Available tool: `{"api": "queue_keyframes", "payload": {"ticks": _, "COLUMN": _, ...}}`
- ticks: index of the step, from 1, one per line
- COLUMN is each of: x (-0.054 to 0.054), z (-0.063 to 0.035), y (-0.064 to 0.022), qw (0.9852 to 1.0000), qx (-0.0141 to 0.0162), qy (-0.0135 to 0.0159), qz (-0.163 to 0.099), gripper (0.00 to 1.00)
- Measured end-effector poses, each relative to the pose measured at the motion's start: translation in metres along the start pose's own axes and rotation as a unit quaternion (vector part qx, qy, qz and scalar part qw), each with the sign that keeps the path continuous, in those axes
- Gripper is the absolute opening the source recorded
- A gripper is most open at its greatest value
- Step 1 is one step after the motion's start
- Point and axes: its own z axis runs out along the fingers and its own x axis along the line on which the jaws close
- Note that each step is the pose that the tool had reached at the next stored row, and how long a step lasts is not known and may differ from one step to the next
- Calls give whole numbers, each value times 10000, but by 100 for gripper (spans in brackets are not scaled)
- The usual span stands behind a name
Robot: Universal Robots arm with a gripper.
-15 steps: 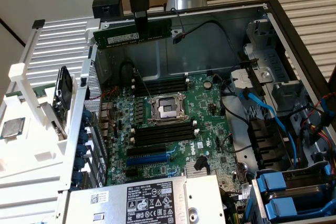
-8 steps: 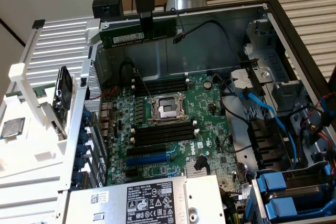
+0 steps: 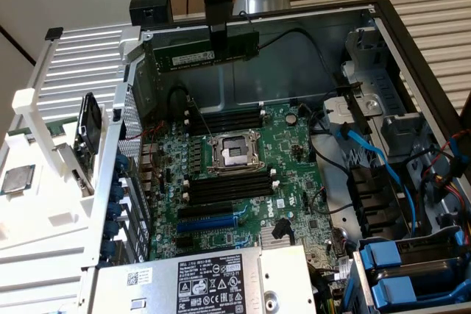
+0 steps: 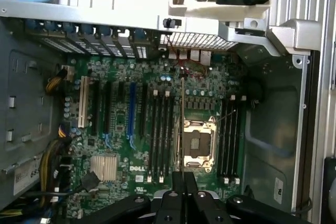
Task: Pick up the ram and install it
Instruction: 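Pick up the ram and move it above insertion slot, then insert the ram into the slot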
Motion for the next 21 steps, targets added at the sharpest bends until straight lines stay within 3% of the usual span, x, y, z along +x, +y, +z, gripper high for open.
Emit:
{"api": "queue_keyframes", "payload": {"ticks": 3, "x": 6, "z": 45, "y": -53, "qw": 10000, "qx": 2, "qy": -5, "qz": 22, "gripper": 12}}
{"api": "queue_keyframes", "payload": {"ticks": 17, "x": 7, "z": 52, "y": -53, "qw": 10000, "qx": 2, "qy": -4, "qz": 23, "gripper": 12}}
{"api": "queue_keyframes", "payload": {"ticks": 19, "x": 6, "z": 58, "y": -53, "qw": 10000, "qx": 7, "qy": 14, "qz": 22, "gripper": 12}}
{"api": "queue_keyframes", "payload": {"ticks": 21, "x": -3, "z": 68, "y": -51, "qw": 10000, "qx": 33, "qy": 54, "qz": 20, "gripper": 12}}
